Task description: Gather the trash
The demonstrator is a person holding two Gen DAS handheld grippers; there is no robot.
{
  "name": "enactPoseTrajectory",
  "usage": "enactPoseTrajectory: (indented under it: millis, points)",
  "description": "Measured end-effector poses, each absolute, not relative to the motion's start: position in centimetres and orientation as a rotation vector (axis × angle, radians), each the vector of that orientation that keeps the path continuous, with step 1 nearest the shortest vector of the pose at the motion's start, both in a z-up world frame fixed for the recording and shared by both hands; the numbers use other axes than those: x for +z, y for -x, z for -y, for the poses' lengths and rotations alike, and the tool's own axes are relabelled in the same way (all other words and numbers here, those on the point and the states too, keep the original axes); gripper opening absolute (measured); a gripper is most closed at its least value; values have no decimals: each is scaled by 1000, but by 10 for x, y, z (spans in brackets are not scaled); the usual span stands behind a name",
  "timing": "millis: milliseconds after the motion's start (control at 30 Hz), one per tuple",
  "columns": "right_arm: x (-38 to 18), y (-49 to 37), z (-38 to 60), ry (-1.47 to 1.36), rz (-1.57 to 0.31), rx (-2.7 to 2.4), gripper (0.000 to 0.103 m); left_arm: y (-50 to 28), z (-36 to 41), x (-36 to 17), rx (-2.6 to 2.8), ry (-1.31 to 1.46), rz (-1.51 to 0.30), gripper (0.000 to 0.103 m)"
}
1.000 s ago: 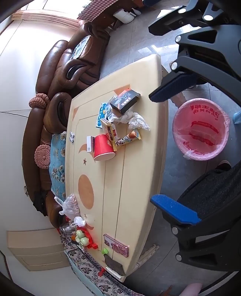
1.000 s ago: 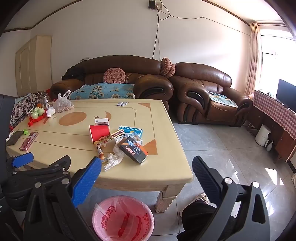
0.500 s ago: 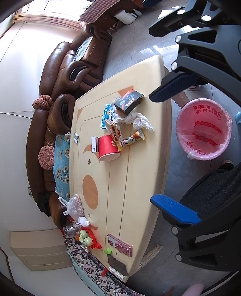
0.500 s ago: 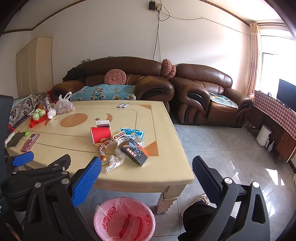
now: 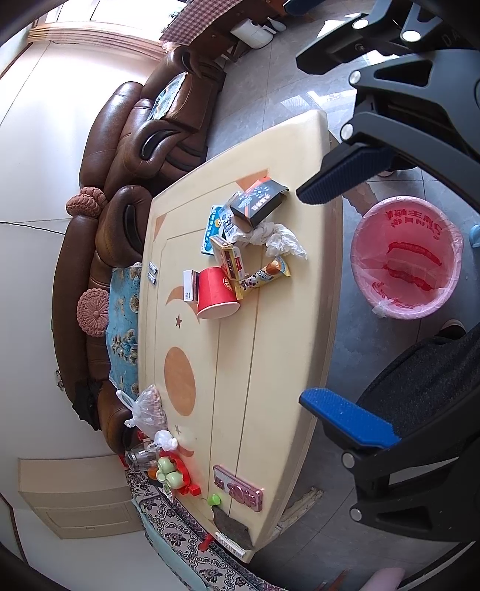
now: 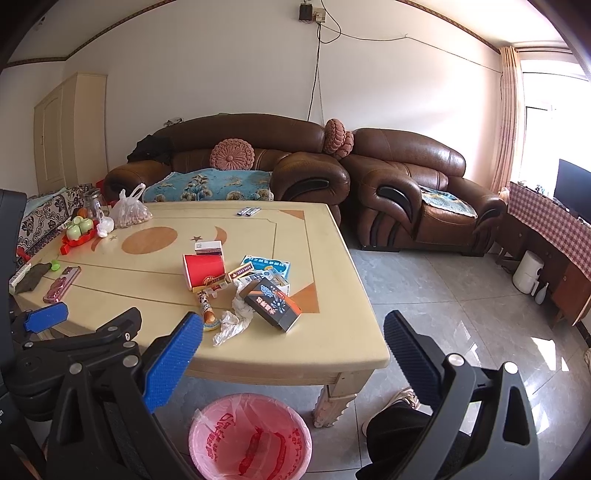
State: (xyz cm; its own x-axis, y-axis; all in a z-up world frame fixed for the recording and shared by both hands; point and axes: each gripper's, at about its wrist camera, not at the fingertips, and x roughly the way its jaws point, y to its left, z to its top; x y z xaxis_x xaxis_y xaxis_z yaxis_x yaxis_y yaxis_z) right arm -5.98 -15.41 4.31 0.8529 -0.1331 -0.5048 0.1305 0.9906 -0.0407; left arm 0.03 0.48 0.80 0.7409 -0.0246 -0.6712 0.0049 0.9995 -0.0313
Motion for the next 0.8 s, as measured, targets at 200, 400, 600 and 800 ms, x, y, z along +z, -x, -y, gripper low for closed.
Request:
enactPoseTrajectory:
  millis: [200,400,600,800]
  points:
    - [46,58,155,0,-532,-134,96,0,-6,8,-13,28,-737,98]
    - [45,59,155,0,-532,-135,96,-2,-5,9,-15,29,-745,98]
    - [44,60,154,-11,-532,-130,96,2,-7,8,-13,29,-739,98]
    - [42,61,154,-11,-524,-127,96,3,-8,10,-19,36,-737,98]
